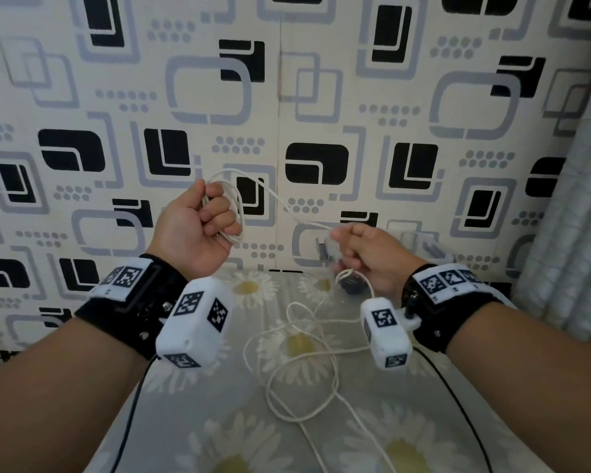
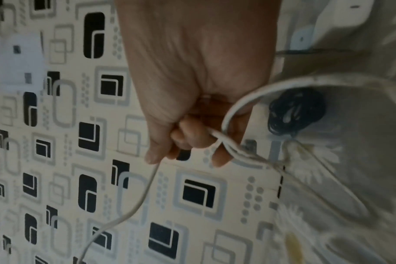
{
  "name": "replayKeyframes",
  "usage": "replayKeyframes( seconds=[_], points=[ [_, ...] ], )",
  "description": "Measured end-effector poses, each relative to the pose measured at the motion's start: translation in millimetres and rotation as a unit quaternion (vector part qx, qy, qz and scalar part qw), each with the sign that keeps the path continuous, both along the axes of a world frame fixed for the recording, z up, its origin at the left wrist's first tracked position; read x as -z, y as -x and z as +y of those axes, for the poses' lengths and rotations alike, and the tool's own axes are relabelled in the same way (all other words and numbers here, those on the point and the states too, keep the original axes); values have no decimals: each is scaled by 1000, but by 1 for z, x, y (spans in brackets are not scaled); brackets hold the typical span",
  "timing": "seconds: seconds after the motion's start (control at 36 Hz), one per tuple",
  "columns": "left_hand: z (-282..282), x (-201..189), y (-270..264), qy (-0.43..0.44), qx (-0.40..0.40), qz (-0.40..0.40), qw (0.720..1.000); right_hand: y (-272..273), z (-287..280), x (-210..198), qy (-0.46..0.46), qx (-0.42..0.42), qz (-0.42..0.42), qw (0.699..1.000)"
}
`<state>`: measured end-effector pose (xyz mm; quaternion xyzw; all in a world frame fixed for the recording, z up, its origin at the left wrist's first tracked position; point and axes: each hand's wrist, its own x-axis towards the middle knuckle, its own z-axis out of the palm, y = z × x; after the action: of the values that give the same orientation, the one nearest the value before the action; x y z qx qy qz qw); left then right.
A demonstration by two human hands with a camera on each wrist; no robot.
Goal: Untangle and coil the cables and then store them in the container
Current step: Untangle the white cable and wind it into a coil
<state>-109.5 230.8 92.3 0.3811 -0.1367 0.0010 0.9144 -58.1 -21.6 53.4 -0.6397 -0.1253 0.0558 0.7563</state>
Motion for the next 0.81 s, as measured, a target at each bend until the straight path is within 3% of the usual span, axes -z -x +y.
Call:
replayKeyframes(
  seconds=[0.08,0.14,0.17,0.22,0.28,0.36,0.47,0.53,0.61,0.72,0.81],
  points=[
    [3,0,-1,-4,-11,3,1000,-1,-9,-12,24,-5,-28,999],
    [3,1,0,-14,-9,-1,1000,-2,-12,-14,138,25,-76,987],
    [1,2,1,-20,-3,-6,1000,-3,-13,-14,227,49,-115,966],
    [-3,2,2,-31,15,-15,999,-5,-11,-13,396,87,-188,895],
    [-7,2,3,-38,29,-22,999,-4,-5,-11,489,84,-215,841],
    [-12,1,3,-44,38,-24,998,4,10,-9,489,99,-240,833],
    [-20,-1,4,-57,42,-24,997,19,29,-15,519,125,-315,785],
    [-22,-1,4,-58,43,-23,997,23,38,-17,489,99,-326,803],
    [-25,-2,5,-58,49,-24,997,26,46,-17,385,87,-313,864],
    [-25,-4,8,-52,59,-26,997,21,45,-18,222,110,-232,941],
    [-24,-6,10,-41,73,-25,996,12,44,-18,136,138,-162,968]
  ],
)
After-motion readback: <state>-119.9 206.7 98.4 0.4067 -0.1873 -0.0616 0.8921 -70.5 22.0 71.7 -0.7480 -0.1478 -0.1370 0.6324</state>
